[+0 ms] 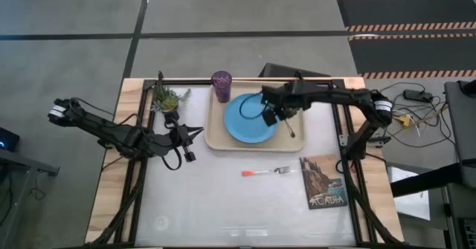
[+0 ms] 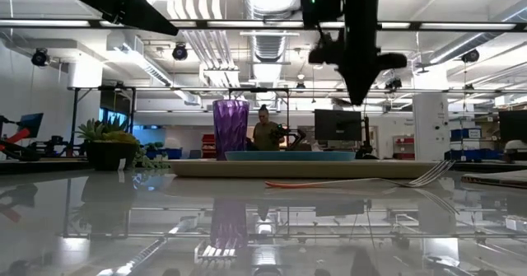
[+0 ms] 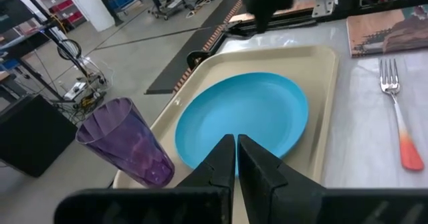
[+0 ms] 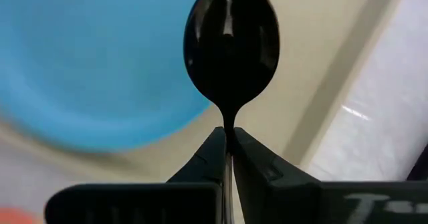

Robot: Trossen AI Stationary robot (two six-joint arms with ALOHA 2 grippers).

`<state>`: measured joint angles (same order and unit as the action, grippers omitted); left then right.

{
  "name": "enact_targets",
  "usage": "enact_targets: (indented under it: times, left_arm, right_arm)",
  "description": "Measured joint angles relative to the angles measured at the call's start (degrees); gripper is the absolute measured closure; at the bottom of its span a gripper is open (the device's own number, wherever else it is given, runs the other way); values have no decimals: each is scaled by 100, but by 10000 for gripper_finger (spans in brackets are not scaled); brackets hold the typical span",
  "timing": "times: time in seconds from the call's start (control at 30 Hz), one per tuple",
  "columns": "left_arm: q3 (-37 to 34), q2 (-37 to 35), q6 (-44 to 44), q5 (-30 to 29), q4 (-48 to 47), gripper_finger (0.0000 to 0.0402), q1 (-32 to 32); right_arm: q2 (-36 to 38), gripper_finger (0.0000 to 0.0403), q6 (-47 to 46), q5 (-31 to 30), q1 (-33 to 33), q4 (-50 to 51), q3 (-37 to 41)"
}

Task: Pick and place plate/cup/fork/spoon on tray
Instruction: Put the black spoon on the white serving tray to the left of the blue plate

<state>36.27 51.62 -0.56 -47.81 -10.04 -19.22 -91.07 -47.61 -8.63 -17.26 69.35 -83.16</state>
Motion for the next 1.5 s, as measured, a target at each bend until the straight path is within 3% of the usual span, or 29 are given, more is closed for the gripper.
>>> enact_targets:
  times: [0.17,0.37,0.57,0.93,1.3,1.5]
  left_arm:
    - [0,0,0,-20,0,402,1]
    - [0,0,0,-18,2,402,2]
    - [0,0,62,-16,4,402,2]
    - [0,0,100,-10,8,402,0]
    - [0,0,131,-59,13,402,0]
    - [0,0,131,-64,13,402,2]
  right_arm:
    - [0,394,82,13,-613,-388,530]
    - [0,394,-31,479,-1107,-1490,1311]
    - [0,394,-134,609,-1471,-1740,1813]
    - [2,394,-286,855,-1650,-2288,2525]
    - [4,394,-337,584,-1654,-2342,2559]
    - [4,368,-330,535,-1671,-2339,2559]
